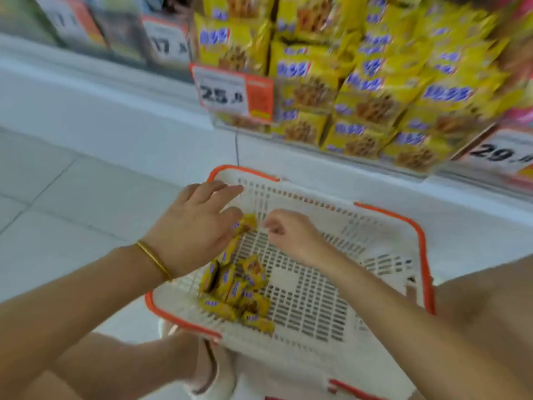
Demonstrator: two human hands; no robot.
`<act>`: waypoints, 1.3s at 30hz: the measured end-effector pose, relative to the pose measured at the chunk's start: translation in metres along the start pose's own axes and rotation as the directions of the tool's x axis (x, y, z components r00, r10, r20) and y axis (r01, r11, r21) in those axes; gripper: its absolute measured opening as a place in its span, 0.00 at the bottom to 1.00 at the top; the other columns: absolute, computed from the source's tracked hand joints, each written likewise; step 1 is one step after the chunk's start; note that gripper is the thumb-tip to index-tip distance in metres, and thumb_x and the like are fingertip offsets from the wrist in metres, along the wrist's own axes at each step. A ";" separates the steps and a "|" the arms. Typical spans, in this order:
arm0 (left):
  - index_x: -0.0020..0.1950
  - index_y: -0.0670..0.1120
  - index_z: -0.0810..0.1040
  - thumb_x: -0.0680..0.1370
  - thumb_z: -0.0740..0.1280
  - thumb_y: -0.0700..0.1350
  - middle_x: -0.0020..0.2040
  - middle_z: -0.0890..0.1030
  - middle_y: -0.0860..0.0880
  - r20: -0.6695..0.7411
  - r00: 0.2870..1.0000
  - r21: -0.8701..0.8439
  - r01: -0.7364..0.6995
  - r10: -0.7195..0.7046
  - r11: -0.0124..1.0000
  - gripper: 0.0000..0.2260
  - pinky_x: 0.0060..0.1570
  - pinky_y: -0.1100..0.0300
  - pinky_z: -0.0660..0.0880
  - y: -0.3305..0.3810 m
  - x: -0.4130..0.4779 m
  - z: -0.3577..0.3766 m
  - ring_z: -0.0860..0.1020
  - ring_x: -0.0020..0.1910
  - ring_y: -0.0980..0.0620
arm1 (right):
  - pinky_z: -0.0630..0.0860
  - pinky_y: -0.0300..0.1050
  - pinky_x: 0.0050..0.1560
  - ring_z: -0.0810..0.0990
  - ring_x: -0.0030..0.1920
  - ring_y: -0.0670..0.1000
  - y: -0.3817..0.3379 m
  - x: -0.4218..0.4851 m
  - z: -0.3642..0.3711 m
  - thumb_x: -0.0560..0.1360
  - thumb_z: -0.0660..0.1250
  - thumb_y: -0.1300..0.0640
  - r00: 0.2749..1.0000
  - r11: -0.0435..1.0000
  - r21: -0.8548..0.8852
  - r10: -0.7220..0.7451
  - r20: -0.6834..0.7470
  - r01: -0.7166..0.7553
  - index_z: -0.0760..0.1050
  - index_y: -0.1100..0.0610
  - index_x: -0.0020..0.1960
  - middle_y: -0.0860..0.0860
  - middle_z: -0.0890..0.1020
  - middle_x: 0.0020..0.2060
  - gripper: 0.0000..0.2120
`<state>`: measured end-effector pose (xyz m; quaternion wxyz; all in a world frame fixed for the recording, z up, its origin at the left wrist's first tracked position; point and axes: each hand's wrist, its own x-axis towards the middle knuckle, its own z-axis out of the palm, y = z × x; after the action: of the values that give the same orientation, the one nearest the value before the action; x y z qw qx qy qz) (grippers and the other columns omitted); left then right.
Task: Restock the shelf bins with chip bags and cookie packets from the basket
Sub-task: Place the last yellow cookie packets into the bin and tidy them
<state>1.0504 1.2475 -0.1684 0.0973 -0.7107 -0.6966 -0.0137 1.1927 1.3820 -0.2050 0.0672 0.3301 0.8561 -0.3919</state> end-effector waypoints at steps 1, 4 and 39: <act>0.46 0.46 0.82 0.71 0.56 0.50 0.60 0.79 0.42 0.054 0.998 -0.007 0.024 -0.024 1.000 0.17 0.50 0.45 0.76 -0.003 -0.010 0.007 0.78 0.56 0.39 | 0.73 0.47 0.53 0.77 0.53 0.55 0.015 0.017 0.026 0.80 0.58 0.64 0.993 0.997 -0.047 0.066 0.100 -0.061 0.72 0.61 0.63 0.57 0.76 0.60 0.13; 0.44 0.45 0.82 0.70 0.55 0.50 0.57 0.80 0.41 0.186 0.980 -0.010 0.065 -0.062 0.998 0.18 0.48 0.45 0.77 -0.013 -0.033 0.023 0.79 0.54 0.39 | 0.76 0.55 0.52 0.77 0.53 0.62 0.055 0.054 0.093 0.79 0.58 0.65 0.934 0.972 -0.098 0.232 0.272 -0.214 0.68 0.65 0.66 0.65 0.72 0.64 0.16; 0.61 0.47 0.73 0.76 0.67 0.50 0.49 0.76 0.53 0.319 0.947 -0.683 0.253 -0.031 0.685 0.16 0.41 0.62 0.72 0.042 0.097 -0.072 0.76 0.41 0.54 | 0.80 0.45 0.34 0.83 0.39 0.51 0.010 -0.074 -0.086 0.68 0.73 0.60 0.999 0.444 0.895 -0.019 -0.030 0.035 0.73 0.63 0.54 0.54 0.83 0.41 0.17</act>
<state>1.1028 1.3312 -0.0878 -0.2884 -0.6297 -0.6960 -0.1895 1.2682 1.4106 -0.1251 -0.1298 0.3053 0.5268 -0.7826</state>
